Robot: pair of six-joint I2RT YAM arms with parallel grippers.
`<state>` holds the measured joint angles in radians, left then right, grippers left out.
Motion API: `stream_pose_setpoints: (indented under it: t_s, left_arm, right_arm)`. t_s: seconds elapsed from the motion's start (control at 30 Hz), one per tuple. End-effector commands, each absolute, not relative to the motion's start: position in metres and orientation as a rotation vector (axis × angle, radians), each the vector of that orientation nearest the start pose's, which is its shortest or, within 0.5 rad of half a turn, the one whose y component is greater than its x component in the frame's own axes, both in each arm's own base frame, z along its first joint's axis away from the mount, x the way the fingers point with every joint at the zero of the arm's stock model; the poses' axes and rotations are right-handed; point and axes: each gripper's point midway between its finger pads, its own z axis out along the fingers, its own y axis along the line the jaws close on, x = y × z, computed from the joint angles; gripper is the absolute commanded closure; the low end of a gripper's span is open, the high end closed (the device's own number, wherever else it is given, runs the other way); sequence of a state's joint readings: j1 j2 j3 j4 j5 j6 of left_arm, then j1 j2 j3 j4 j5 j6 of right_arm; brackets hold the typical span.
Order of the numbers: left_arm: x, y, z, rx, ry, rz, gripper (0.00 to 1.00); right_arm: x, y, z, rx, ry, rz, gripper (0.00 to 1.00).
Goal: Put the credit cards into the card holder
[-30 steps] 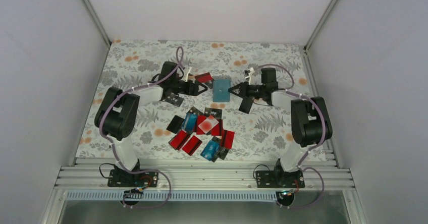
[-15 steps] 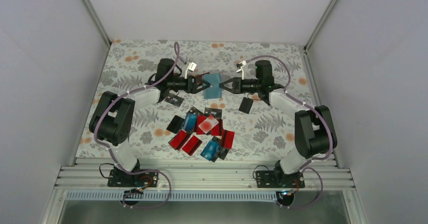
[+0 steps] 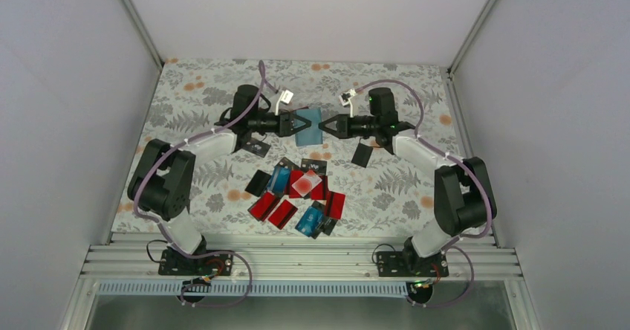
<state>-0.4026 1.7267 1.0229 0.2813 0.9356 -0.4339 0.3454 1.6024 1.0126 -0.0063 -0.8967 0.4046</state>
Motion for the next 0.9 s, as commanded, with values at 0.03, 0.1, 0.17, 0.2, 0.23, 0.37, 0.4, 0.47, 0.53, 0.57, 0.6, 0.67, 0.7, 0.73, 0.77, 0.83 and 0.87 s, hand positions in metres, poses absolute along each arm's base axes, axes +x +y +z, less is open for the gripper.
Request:
stream_pose_setpoints:
  t_s: [0.03,0.1,0.17,0.2,0.23,0.37,0.4,0.47,0.53,0.57,0.6,0.67,0.7,0.73,0.77,0.83,0.87]
  left_arm:
    - [0.349,-0.307,0.226,0.693,1.901,-1.458,0.86]
    - [0.347,-0.306,0.231,0.698,1.893,-1.464,0.91]
    - [0.344,-0.307,0.236,0.711,1.882,-1.48,0.96]
    - [0.343,-0.307,0.239,0.716,1.882,-1.485,0.97]
    - [0.342,-0.307,0.242,0.725,1.881,-1.49,0.98]
    - [0.336,-0.308,0.256,0.793,1.874,-1.496,0.98]
    - [0.334,-0.309,0.261,0.816,1.869,-1.49,0.98]
    - [0.333,-0.309,0.273,0.845,1.854,-1.476,0.98]
    - [0.332,-0.308,0.281,0.863,1.85,-1.472,0.98]
    - [0.331,-0.309,0.286,0.872,1.841,-1.476,0.98]
    - [0.33,-0.308,0.29,0.879,1.834,-1.481,0.98]
    - [0.326,-0.309,0.296,0.897,1.816,-1.5,0.98]
    - [0.324,-0.309,0.298,0.903,1.81,-1.51,0.98]
    - [0.323,-0.31,0.3,0.906,1.807,-1.517,0.98]
    - [0.322,-0.31,0.302,0.91,1.803,-1.523,0.98]
    - [0.32,-0.31,0.305,0.921,1.791,-1.533,0.98]
    - [0.318,-0.31,0.308,0.928,1.782,-1.535,0.98]
  right_arm:
    - [0.345,0.267,0.206,-0.54,2.137,1.301,0.86]
    - [0.346,0.266,0.208,-0.545,2.129,1.286,0.63]
    - [0.346,0.264,0.212,-0.555,2.117,1.262,0.41]
    - [0.345,0.262,0.213,-0.56,2.11,1.244,0.34]
    - [0.346,0.26,0.214,-0.563,2.103,1.223,0.27]
    - [0.341,0.253,0.219,-0.592,2.069,1.182,0.12]
    - [0.339,0.252,0.222,-0.603,2.054,1.189,0.12]
    - [0.331,0.251,0.224,-0.627,2.028,1.233,0.12]
    - [0.32,0.253,0.232,-0.671,1.981,1.31,0.13]
    - [0.316,0.253,0.234,-0.688,1.965,1.341,0.14]
    - [0.312,0.255,0.237,-0.706,1.946,1.37,0.14]
    - [0.304,0.257,0.246,-0.747,1.903,1.421,0.15]
    - [0.301,0.258,0.25,-0.762,1.884,1.436,0.16]
    - [0.297,0.258,0.254,-0.777,1.867,1.452,0.18]
    - [0.296,0.258,0.258,-0.787,1.851,1.461,0.2]
    - [0.292,0.259,0.266,-0.807,1.823,1.477,0.27]
    - [0.291,0.259,0.269,-0.813,1.813,1.486,0.3]
